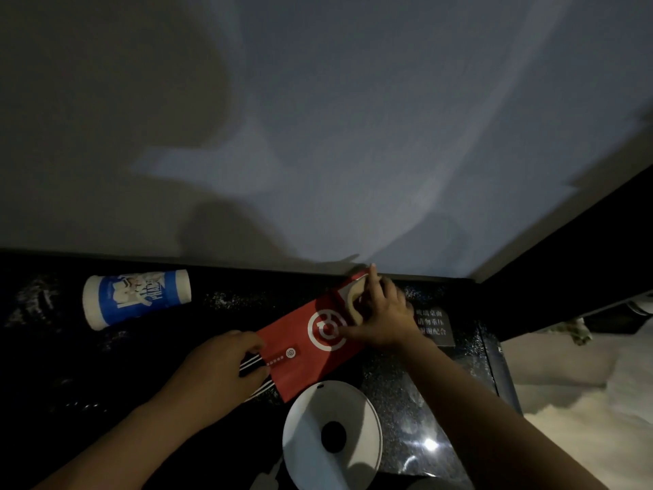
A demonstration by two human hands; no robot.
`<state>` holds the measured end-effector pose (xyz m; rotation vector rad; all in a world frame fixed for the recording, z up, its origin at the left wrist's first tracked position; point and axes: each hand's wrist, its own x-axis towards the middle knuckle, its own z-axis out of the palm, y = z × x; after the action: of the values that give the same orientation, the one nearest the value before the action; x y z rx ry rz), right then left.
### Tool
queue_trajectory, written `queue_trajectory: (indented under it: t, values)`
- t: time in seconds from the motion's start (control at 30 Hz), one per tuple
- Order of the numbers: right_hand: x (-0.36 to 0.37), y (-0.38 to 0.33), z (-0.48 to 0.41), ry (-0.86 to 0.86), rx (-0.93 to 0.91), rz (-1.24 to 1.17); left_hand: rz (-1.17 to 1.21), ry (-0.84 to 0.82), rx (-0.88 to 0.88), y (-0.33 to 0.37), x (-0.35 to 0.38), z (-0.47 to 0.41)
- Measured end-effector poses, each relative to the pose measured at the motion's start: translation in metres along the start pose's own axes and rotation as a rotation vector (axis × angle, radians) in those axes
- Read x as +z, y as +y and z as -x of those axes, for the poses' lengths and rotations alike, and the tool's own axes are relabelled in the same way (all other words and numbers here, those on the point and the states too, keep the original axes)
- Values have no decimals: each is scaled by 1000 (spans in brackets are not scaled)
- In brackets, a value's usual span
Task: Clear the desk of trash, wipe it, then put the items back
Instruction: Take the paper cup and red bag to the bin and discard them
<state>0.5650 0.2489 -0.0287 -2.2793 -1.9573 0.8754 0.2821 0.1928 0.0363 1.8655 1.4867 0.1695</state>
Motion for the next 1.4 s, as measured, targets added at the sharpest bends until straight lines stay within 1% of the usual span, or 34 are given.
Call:
queue_trajectory:
  t: [0.07,0.1,0.2,0.23,0.3,0.37,0.43,0.5,0.6,0.73,0.83,0.9,1.07,1.23,1.4]
  values:
    - [-3,-5,2,-33,18,-146,4,11,12,0,-2,0]
    - [-4,-5,2,-20,24,-215,7,14,15,0,-2,1]
    - [-2,2,5,164,106,-347,20,17,16,1,-5,2]
    - [1,5,6,234,182,-381,25,15,18,0,-5,3]
    - [7,8,7,316,428,-491,37,6,18,0,-6,4]
    - [12,7,6,279,670,-610,41,-3,22,0,-8,6]
    - [15,0,4,223,784,-733,41,-8,26,-1,-10,8]
    - [18,-6,3,231,824,-817,37,-10,25,-4,-10,10]
    - [26,-11,2,288,838,-853,37,-9,17,-9,-9,11]
    - [26,-13,-1,320,876,-1011,32,-10,16,-14,-8,13]
    - [25,-13,-3,287,891,-1173,19,-15,12,-18,-9,12]
    - [25,-15,-3,273,882,-1224,22,-10,3,-20,-10,10]
    - [22,-28,-1,373,731,-1226,29,-4,3,-20,-13,9]
    - [7,-43,9,458,592,-1132,49,17,1,-20,-20,10]
    - [-7,-64,22,530,457,-1051,65,42,-37,-30,-34,14]
